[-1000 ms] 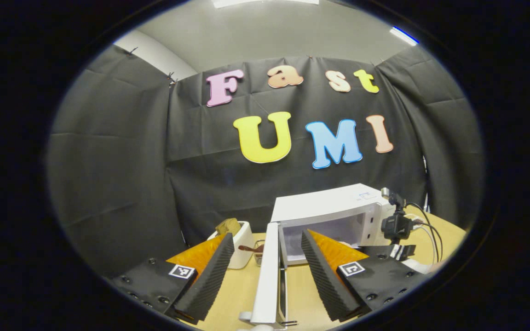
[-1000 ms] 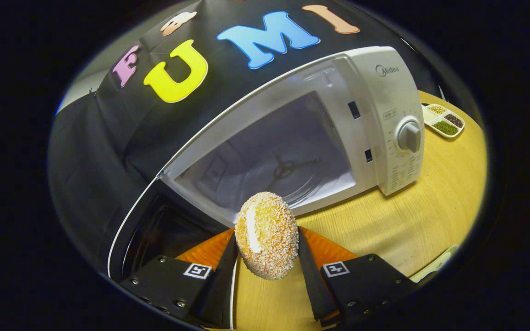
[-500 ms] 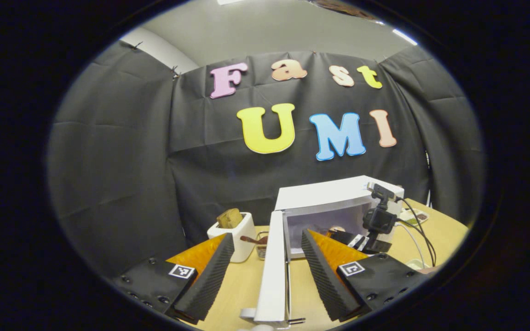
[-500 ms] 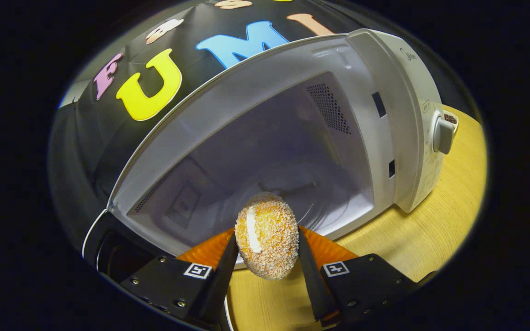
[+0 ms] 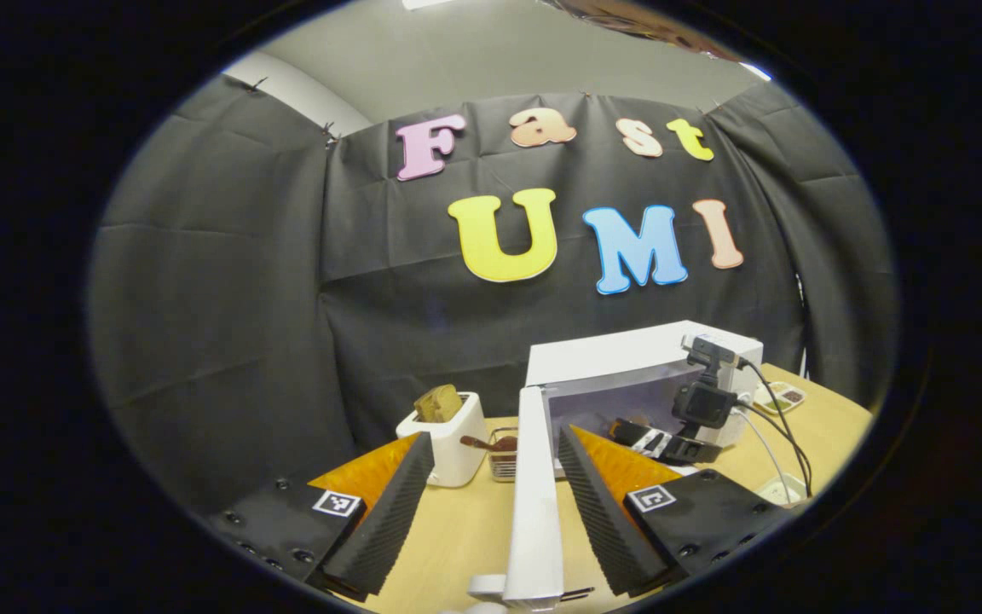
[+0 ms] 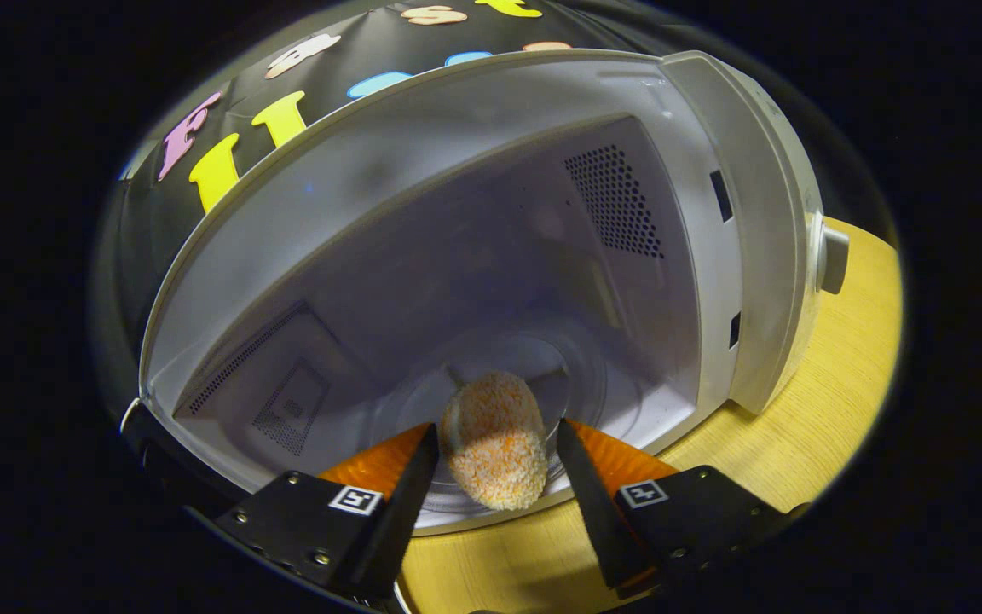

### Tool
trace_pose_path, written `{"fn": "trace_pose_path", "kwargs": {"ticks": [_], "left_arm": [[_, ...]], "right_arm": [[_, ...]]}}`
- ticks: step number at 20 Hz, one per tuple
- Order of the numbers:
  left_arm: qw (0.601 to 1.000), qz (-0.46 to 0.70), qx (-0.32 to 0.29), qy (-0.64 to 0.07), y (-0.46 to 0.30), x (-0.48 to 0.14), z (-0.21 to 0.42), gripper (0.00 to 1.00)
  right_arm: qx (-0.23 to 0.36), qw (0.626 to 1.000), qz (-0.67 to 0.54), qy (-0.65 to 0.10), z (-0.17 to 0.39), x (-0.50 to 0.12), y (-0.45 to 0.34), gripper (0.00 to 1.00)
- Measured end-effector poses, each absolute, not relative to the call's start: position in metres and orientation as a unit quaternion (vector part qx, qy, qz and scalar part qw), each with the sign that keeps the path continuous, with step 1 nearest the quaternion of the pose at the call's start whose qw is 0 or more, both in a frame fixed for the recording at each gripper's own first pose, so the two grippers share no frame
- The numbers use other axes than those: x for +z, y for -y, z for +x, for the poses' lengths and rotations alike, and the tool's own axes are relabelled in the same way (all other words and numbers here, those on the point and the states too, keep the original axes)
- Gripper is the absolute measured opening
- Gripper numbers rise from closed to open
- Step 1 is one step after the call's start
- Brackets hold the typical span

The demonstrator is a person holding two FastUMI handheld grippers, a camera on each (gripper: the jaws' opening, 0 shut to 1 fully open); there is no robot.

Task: Open the microwave oven with the left hand, put the food in, and close the microwave oven.

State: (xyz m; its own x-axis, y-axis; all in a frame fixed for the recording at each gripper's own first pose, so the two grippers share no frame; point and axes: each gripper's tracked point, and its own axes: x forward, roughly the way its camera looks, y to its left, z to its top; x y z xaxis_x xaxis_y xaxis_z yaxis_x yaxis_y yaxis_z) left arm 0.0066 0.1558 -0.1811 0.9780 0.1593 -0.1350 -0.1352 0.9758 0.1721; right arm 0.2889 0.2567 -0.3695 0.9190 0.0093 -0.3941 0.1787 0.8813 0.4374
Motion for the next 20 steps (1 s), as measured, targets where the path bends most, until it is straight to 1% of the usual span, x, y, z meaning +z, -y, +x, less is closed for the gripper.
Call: {"fn": "trace_pose_path", "kwargs": {"ticks": [1, 2, 3, 4, 5, 8, 9, 10, 11, 12, 16, 18, 20], "left_arm": [[0.991, 0.081, 0.076, -0.073, -0.158, -0.18, 0.006, 1.0], [0.991, 0.079, 0.076, -0.074, -0.158, -0.178, 0.006, 1.0], [0.991, 0.078, 0.077, -0.073, -0.158, -0.178, 0.006, 1.0], [0.991, 0.08, 0.079, -0.07, -0.159, -0.177, 0.006, 0.98], [0.991, 0.083, 0.079, -0.064, -0.159, -0.173, 0.006, 1.0], [0.991, 0.087, 0.084, -0.062, -0.164, -0.169, 0.002, 1.0], [0.991, 0.085, 0.085, -0.059, -0.165, -0.165, 0.001, 0.97], [0.991, 0.086, 0.088, -0.056, -0.168, -0.162, -0.001, 1.0], [0.99, 0.091, 0.094, -0.054, -0.171, -0.158, -0.003, 1.0], [0.989, 0.098, 0.099, -0.055, -0.175, -0.158, -0.007, 0.95], [0.988, 0.099, 0.11, -0.047, -0.18, -0.15, -0.024, 0.98], [0.984, 0.11, 0.126, -0.065, -0.188, -0.16, -0.037, 1.0], [0.983, 0.109, 0.134, -0.064, -0.19, -0.162, -0.05, 1.0]], "right_arm": [[-0.045, 0.954, 0.228, -0.191, 0.288, -0.367, -0.254, 0.96], [-0.042, 0.957, 0.221, -0.185, 0.285, -0.363, -0.255, 0.98], [-0.041, 0.957, 0.217, -0.186, 0.283, -0.362, -0.255, 0.98], [-0.04, 0.955, 0.219, -0.194, 0.28, -0.364, -0.254, 0.98], [-0.038, 0.954, 0.219, -0.199, 0.276, -0.363, -0.254, 0.98], [-0.024, 0.968, 0.173, -0.181, 0.259, -0.343, -0.248, 0.98], [-0.013, 0.973, 0.154, -0.17, 0.252, -0.333, -0.247, 0.98], [0.001, 0.976, 0.139, -0.167, 0.242, -0.324, -0.247, 0.98], [0.014, 0.978, 0.125, -0.166, 0.231, -0.316, -0.246, 0.98], [0.024, 0.98, 0.11, -0.162, 0.219, -0.305, -0.242, 0.98], [0.056, 0.987, 0.077, -0.13, 0.176, -0.257, -0.213, 0.98], [0.068, 0.987, 0.075, -0.128, 0.156, -0.237, -0.195, 0.98], [0.077, 0.987, 0.062, -0.131, 0.139, -0.223, -0.173, 0.98]]}}
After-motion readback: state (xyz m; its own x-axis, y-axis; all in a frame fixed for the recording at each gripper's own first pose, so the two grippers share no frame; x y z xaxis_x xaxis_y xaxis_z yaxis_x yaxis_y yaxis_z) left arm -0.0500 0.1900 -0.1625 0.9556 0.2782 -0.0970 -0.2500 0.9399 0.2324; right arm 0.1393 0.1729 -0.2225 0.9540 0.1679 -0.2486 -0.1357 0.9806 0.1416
